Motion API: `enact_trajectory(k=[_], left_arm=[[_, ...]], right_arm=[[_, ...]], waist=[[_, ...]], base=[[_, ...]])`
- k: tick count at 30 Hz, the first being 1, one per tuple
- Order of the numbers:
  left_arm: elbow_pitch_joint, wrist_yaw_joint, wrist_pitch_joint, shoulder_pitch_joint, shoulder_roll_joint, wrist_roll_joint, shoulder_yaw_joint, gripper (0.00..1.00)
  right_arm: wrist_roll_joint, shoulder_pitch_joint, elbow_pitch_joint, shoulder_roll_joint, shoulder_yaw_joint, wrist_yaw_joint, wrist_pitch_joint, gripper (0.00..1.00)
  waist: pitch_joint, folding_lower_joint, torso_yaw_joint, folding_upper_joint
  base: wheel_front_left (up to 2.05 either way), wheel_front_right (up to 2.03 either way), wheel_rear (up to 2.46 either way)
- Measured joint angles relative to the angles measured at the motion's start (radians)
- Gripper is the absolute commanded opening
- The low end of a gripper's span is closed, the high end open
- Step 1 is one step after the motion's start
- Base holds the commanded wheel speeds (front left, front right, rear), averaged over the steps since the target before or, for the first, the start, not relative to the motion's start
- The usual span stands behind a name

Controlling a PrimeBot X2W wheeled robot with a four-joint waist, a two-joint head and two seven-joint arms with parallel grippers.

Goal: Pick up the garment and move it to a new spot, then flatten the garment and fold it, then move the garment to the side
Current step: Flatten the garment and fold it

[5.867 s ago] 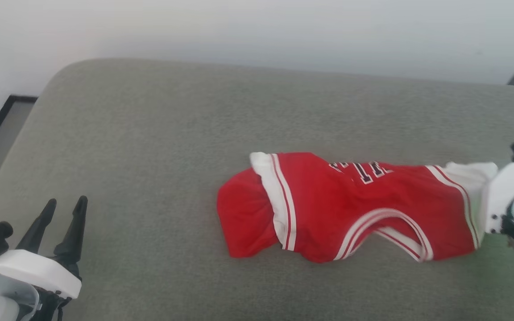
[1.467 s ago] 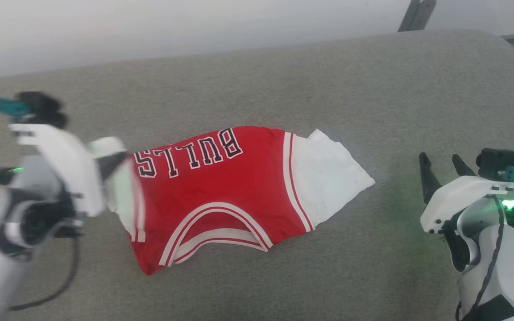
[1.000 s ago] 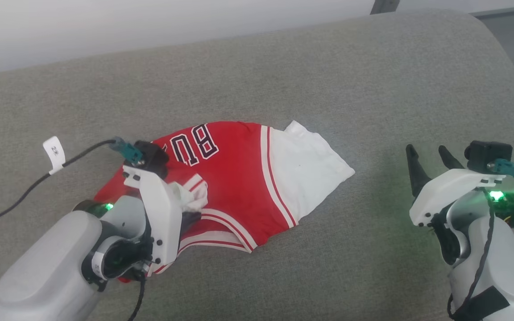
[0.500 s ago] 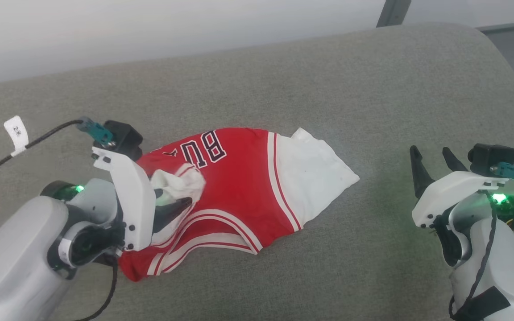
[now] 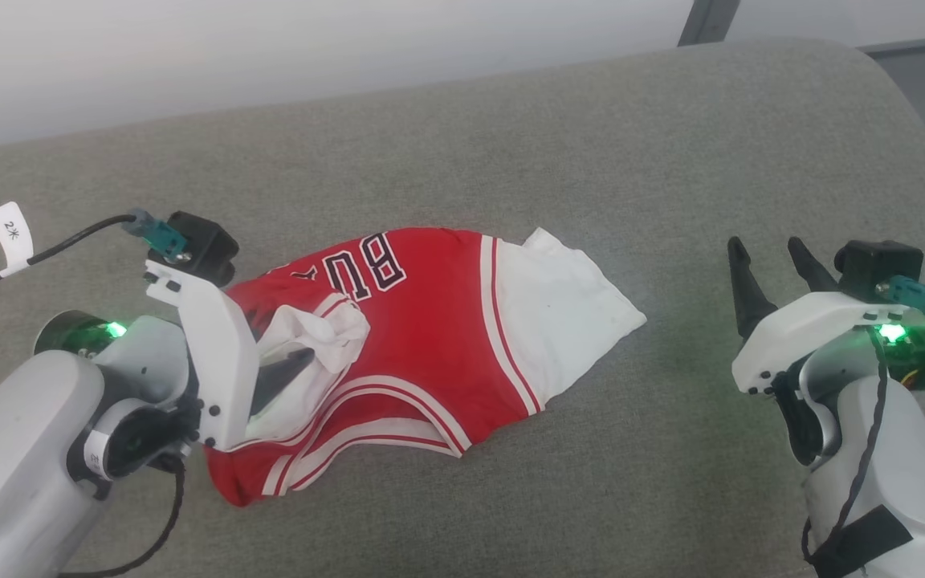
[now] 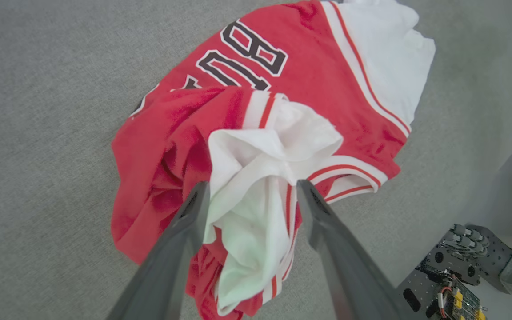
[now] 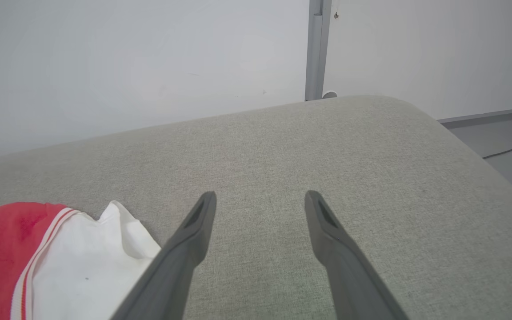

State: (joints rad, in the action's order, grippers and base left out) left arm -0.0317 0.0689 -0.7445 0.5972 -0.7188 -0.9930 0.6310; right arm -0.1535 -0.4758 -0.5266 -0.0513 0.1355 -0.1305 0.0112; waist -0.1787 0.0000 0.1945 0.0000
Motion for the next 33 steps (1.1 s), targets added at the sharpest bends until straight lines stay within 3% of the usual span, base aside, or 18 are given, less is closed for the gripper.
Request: enact_trajectory(k=[6, 7, 9, 19, 24, 33], left_arm=[[-0.091, -0.048, 0.034, 0.022, 0.004, 0.016, 0.008, 1.0], [-0.104, -0.053, 0.035, 0.022, 0.005, 0.016, 0.009, 0.8], [-0.126, -0.065, 0.043, 0.025, 0.008, 0.017, 0.012, 0.0], [-0.153, -0.073, 0.055, 0.034, 0.01, 0.014, 0.006, 0.0], [-0.107, -0.031, 0.062, 0.033, -0.017, -0.012, -0.043, 0.0], [-0.07, 0.076, 0.08, -0.046, -0.134, -0.075, -0.163, 0.0]], right_arm=[[-0.013, -0.01, 0.021, 0.0, -0.022, 0.0, 0.011, 1.0], [-0.014, -0.011, 0.025, 0.0, -0.026, 0.0, 0.012, 1.0], [-0.016, -0.011, 0.031, 0.0, -0.03, 0.0, 0.015, 1.0], [-0.007, 0.001, 0.059, -0.001, -0.02, 0.0, 0.014, 1.0], [0.012, 0.015, 0.082, 0.0, -0.01, 0.0, 0.006, 1.0], [0.024, 0.038, 0.118, 0.0, -0.003, 0.0, -0.021, 1.0]], waist=[[-0.021, 0.0, 0.015, 0.0], [-0.023, 0.0, 0.018, 0.0], [-0.027, 0.0, 0.021, 0.0], [-0.022, 0.0, 0.007, 0.0], [-0.003, 0.0, -0.018, 0.0], [0.026, 0.0, -0.068, 0.0]], base=[[0.0, 0.0, 0.0], [0.0, 0.0, 0.0], [0.0, 0.0, 0.0], [0.0, 0.0, 0.0], [0.0, 0.0, 0.0], [0.0, 0.0, 0.0]])
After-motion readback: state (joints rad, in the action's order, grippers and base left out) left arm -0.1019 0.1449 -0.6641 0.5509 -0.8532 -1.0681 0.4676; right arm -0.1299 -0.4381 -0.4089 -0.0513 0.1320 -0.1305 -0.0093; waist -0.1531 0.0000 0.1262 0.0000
